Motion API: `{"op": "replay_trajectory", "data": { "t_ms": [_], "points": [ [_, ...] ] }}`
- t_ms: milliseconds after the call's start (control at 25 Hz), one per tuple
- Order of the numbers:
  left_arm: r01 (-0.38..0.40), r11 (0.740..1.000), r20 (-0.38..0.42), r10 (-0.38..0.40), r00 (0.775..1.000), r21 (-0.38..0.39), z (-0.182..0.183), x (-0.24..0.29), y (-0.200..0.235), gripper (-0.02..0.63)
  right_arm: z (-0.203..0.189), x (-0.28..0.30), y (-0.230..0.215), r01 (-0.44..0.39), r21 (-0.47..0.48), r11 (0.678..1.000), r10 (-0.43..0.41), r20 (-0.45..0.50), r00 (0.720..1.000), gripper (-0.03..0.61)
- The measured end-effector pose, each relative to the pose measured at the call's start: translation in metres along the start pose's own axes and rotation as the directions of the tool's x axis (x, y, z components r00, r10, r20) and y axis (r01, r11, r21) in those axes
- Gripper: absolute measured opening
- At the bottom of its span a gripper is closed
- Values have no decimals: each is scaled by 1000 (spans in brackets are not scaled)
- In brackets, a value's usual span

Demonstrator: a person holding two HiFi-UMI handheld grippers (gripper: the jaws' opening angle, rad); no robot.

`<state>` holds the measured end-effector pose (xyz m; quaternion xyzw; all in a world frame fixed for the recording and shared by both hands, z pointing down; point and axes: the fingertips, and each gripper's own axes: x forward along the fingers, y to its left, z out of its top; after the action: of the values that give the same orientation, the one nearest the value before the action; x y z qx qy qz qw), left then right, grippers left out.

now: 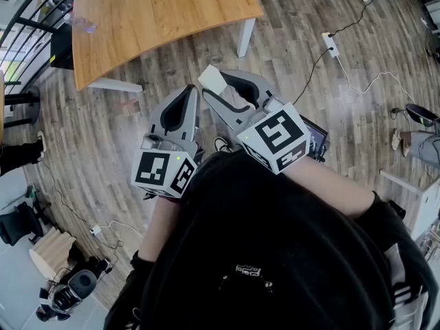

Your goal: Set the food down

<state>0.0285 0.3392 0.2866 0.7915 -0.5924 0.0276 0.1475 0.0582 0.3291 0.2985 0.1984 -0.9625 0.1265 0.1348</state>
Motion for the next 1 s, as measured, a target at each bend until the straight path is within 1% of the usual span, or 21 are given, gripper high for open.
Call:
{"op": "replay_trajectory", "data": {
  "t_ms": [240, 400, 640, 880, 1000],
  "points": [
    [3, 1000, -1, -3, 1000, -18, 1, 10, -3, 3, 1, -1, -11, -7, 14, 1000, 7, -3, 1000, 172],
    [-6, 1000, -4, 6, 1000, -10, 2, 14, -11, 3, 1, -9, -18, -24, 40, 999, 24, 7, 1000, 172],
    [-4, 1000, -11, 4, 1000, -7, 6, 36, -8, 3, 7, -2, -35, -38, 22, 999, 38, 16, 999, 173],
    [-9, 1000, -17, 10, 1000, 25, 13, 61, -14, 3, 13, -7, -56, -61, 14, 998, 60, 44, 997, 173],
    [-18, 999, -23, 19, 1000, 40, 16, 70, -15, 3, 16, -10, -67, -56, 16, 998, 55, 53, 997, 173]
  ]
}}
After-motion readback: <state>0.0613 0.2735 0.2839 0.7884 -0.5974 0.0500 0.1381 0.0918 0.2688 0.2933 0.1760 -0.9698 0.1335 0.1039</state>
